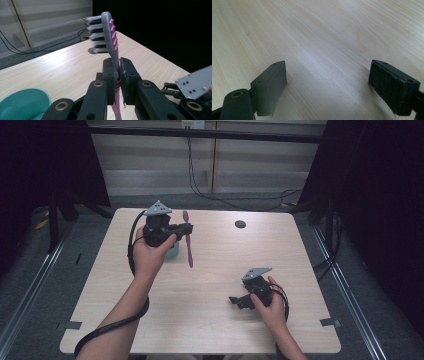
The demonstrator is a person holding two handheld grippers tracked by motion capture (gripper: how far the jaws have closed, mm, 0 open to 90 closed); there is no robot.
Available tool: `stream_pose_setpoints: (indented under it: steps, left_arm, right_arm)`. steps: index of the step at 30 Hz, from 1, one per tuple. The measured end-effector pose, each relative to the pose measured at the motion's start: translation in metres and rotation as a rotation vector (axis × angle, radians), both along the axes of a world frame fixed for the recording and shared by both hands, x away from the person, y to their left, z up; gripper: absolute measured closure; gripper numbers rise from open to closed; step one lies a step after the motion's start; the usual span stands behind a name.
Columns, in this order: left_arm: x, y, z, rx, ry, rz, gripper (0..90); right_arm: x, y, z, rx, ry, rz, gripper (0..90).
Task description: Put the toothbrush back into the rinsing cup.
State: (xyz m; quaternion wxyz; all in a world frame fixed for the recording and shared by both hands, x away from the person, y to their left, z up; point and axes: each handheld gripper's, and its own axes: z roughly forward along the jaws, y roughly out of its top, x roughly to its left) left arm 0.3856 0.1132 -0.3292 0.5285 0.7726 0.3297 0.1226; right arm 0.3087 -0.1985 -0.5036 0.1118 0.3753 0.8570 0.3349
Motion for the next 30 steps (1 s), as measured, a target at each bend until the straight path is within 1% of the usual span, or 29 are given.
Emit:
stream_pose_setpoints:
  steps: [1, 3, 5, 6, 7, 8, 9, 10, 11, 12, 14, 16, 17, 18, 22, 25, 28, 30]
  left_arm:
    - [0.001, 0.001, 0.001, -0.001, -0.004, 0.004, 83.6]
    - [0.004, 0.003, 0.003, -0.005, -0.006, 0.017, 83.7]
    - [0.007, 0.004, 0.006, -0.004, -0.013, 0.023, 83.6]
    - [0.008, 0.004, 0.008, 0.000, -0.018, 0.026, 83.6]
    - [0.010, 0.005, 0.009, -0.001, -0.021, 0.026, 83.6]
    - [0.013, 0.006, 0.012, 0.001, -0.028, 0.033, 83.6]
    - [0.013, 0.006, 0.012, 0.001, -0.028, 0.033, 83.6]
    - [0.016, 0.007, 0.015, 0.005, -0.034, 0.040, 83.6]
    - [0.016, 0.007, 0.015, 0.005, -0.034, 0.040, 83.6]
    - [0.019, 0.009, 0.017, 0.004, -0.041, 0.045, 83.6]
    - [0.021, 0.010, 0.018, 0.007, -0.044, 0.048, 83.6]
    - [0.025, 0.011, 0.020, 0.002, -0.047, 0.064, 83.6]
    - [0.025, 0.011, 0.020, 0.002, -0.047, 0.064, 83.6]
    - [0.028, 0.014, 0.020, 0.000, -0.045, 0.070, 83.6]
    - [0.032, 0.015, 0.023, 0.006, -0.059, 0.089, 83.6]
    - [0.035, 0.016, 0.025, 0.004, -0.060, 0.096, 83.6]
    - [0.039, 0.020, 0.028, 0.014, -0.074, 0.117, 83.6]
    - [0.040, 0.020, 0.027, 0.009, -0.074, 0.122, 83.6]
  right_arm:
    - [0.000, 0.000, 0.000, 0.000, 0.000, 0.000, 14.2]
    - [-0.002, 0.000, -0.001, -0.027, -0.026, -0.001, 12.5]
    - [-0.004, -0.002, -0.004, -0.002, -0.051, -0.006, 12.4]
    - [-0.006, -0.003, -0.007, 0.023, -0.069, -0.027, 12.3]
    - [-0.006, -0.003, -0.007, 0.023, -0.069, -0.027, 12.3]
    - [-0.008, -0.004, -0.009, 0.032, -0.084, -0.037, 12.3]
    - [-0.008, -0.004, -0.009, 0.032, -0.084, -0.037, 12.3]
    - [-0.008, -0.004, -0.009, 0.032, -0.085, -0.039, 12.3]
    - [-0.008, -0.004, -0.009, 0.032, -0.085, -0.039, 12.3]
    - [-0.008, -0.004, -0.009, 0.033, -0.084, -0.041, 12.3]
    - [-0.008, -0.004, -0.009, 0.033, -0.084, -0.040, 12.3]
    - [-0.008, -0.004, -0.009, 0.032, -0.086, -0.038, 12.3]
    - [-0.008, -0.004, -0.009, 0.032, -0.085, -0.039, 12.3]
    - [-0.008, -0.004, -0.009, 0.033, -0.085, -0.038, 12.3]
    - [-0.008, -0.004, -0.009, 0.033, -0.085, -0.039, 12.3]
    - [-0.008, -0.004, -0.009, 0.033, -0.086, -0.038, 12.3]
    - [-0.008, -0.004, -0.009, 0.033, -0.086, -0.039, 12.3]
    - [-0.008, -0.004, -0.009, 0.033, -0.086, -0.038, 12.3]
